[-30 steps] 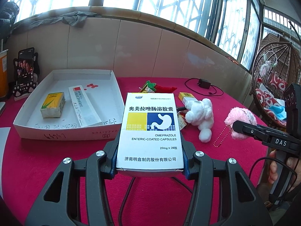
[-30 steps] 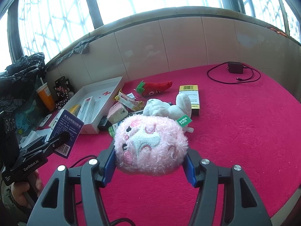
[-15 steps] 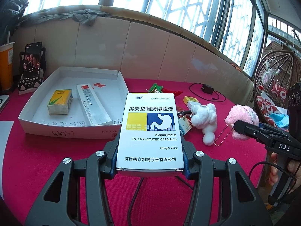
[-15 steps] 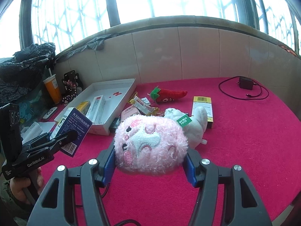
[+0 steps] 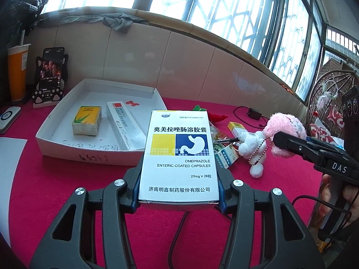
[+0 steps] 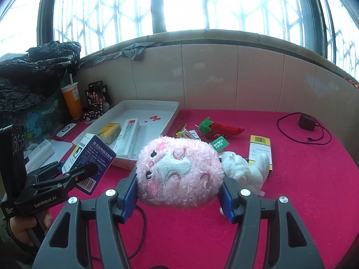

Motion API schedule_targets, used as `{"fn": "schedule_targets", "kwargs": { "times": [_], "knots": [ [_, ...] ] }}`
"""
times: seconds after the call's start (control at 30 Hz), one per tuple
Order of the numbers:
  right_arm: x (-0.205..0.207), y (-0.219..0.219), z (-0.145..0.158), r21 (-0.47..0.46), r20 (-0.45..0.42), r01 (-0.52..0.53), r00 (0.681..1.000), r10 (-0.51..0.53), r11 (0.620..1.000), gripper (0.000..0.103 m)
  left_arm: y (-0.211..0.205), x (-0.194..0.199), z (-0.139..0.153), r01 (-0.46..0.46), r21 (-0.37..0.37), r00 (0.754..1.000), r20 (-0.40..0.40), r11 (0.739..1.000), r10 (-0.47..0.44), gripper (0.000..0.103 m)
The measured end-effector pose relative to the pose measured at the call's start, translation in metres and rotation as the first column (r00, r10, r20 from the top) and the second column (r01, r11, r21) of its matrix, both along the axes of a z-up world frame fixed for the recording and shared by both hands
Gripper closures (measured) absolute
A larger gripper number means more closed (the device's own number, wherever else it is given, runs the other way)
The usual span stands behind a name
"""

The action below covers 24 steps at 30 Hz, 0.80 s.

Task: Organize objects

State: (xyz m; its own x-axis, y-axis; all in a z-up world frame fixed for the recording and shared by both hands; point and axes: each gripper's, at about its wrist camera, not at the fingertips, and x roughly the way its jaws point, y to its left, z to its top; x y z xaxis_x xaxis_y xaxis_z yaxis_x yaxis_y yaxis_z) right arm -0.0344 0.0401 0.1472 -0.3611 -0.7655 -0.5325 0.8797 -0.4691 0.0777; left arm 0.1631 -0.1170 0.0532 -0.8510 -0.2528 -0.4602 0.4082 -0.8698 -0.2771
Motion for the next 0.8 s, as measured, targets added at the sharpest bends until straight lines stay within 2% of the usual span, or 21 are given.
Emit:
{"fn": "schedule_targets", "kwargs": {
  "times": [0.23,0.53,0.7,0.8],
  "knots": [
    [0.006,-0.019,-0.001,0.012,0.013,-0.034,0.999,0.034,0.999,0.041,-0.011,0.008,-0.002,-0.036,0.014,0.999,0.000,0.999,0.036,0.053],
    [-0.005,-0.029,0.008,-0.005,0.038,-0.021,0.999,0.021,1.000,0.041,-0.026,0.011,0.004,-0.058,0.010,0.998,0.009,0.998,0.058,0.053],
    [-0.010,-0.037,0.011,-0.017,0.064,-0.026,0.998,0.027,1.000,0.041,-0.037,0.014,0.010,-0.092,-0.019,0.996,0.020,0.996,0.092,0.053],
    [-0.008,-0.047,0.011,-0.011,0.044,-0.041,0.998,0.041,0.999,0.041,-0.042,0.012,0.014,-0.095,-0.048,0.995,0.034,0.994,0.096,0.053]
  ]
}}
